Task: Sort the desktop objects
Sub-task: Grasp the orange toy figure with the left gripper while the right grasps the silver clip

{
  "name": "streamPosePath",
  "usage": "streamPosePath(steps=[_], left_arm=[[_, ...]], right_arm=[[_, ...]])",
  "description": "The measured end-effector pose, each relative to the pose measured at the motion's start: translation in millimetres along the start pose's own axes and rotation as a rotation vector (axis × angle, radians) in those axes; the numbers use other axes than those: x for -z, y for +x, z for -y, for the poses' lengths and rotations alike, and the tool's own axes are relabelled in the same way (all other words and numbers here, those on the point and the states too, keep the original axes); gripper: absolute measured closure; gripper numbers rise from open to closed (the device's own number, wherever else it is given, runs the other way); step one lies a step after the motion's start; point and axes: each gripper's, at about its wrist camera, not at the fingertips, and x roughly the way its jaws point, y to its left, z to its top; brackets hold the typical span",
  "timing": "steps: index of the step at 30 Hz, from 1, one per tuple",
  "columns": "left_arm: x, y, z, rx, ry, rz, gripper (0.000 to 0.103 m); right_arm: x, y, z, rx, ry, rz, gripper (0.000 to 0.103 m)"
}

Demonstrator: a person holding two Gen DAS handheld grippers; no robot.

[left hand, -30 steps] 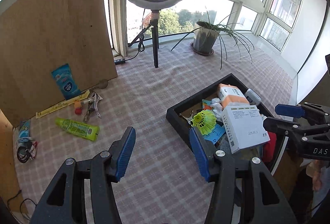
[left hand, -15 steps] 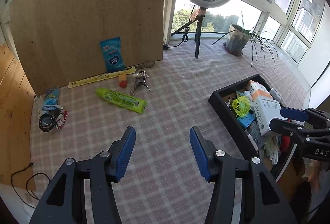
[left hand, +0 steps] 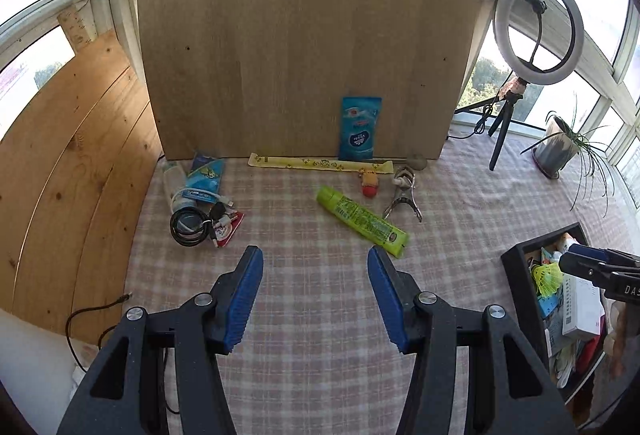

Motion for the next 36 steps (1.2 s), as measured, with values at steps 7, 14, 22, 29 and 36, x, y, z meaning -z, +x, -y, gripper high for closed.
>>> streamPosePath(steps=[7, 14, 22, 29, 36], left_arm=[[-13.8, 52.1, -3.0, 0.015, -0.029, -0.072, 0.052], [-48.2, 123.4, 9.1, 0.061, -0.018, -0.153, 0.057], [-78.7, 220.3, 42.2, 0.083, 0.046, -0.258, 0.06], [-86.1, 263.8, 55.9, 0.127, 0.053, -0.304, 0.061], [-80.8, 284.9, 68.4, 0.128, 0.082, -0.334, 0.066]], right_arm=[[-51.2, 45.6, -14.2, 0.013, -0.092, -0.021, 0.038], [-86.9, 118.9, -17.8, -0.014, -0.066, -0.091, 0.039], [-102.2, 214.3, -5.7, -0.054, 0.038, -0.217, 0.052], [-109.1, 248.3, -5.4, -0.068, 0.047, -0.243, 0.06], [-104.4, 264.1, -3.4, -0.092, 0.042, -0.269, 0.082]])
